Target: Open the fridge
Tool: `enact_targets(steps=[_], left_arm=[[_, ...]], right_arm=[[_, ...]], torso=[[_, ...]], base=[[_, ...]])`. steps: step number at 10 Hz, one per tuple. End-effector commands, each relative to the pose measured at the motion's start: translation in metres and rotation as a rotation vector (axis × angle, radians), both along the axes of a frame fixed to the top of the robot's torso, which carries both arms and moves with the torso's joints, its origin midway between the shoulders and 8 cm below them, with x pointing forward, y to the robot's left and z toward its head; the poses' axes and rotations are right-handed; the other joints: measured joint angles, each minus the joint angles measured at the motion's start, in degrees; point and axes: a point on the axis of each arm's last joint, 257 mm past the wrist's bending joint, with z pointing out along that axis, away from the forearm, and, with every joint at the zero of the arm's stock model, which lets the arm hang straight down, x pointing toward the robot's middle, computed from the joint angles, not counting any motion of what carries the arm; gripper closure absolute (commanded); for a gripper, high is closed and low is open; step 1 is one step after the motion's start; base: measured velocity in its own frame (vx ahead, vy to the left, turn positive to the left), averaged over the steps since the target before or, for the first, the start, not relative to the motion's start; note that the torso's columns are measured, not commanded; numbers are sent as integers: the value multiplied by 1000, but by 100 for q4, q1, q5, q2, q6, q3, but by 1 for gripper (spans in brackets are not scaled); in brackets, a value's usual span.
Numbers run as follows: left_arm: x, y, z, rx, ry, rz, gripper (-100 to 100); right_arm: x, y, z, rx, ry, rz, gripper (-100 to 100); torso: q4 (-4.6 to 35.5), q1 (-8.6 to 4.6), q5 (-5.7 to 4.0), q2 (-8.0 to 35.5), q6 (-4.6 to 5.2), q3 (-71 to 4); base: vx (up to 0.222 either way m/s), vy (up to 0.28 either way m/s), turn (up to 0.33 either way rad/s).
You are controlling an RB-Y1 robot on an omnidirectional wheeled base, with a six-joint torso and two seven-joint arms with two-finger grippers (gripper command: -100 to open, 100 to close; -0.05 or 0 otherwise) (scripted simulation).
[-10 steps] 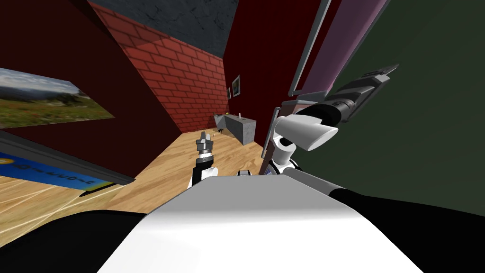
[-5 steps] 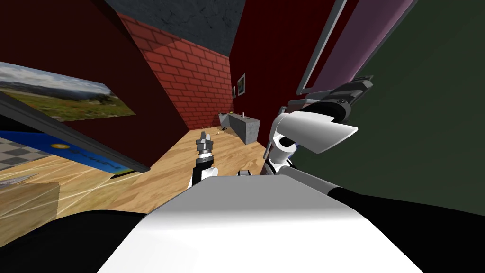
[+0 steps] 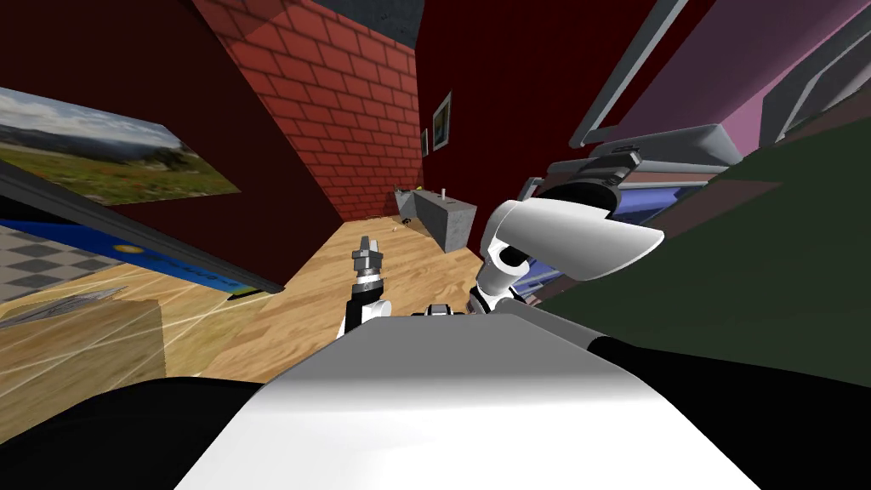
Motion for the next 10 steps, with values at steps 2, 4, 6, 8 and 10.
enact_targets(steps=[2,4,6,8,10], left_arm=[[0,0,0,0,0,0,0],[0,0,0,0,0,0,0],[0,0,0,0,0,0,0],[0,0,0,0,0,0,0],[0,0,0,0,0,0,0]], right_arm=[[16,-11,10,-16,-9,-49,-100],[24,-14,12,-23,-2,-66,-100],[35,-23,17,-28,-9,-93,-100],[43,-27,18,-33,0,-107,-100],[53,-38,22,-34,-10,-130,-100]], torso=[[36,15,14,73,12,48],[45,31,29,67,18,42],[52,33,47,44,16,9],[65,42,55,57,25,19],[67,43,55,71,19,29]], base=[[-95,5,162],[-79,-5,64],[-97,0,155],[-63,5,65],[-84,-2,158]])
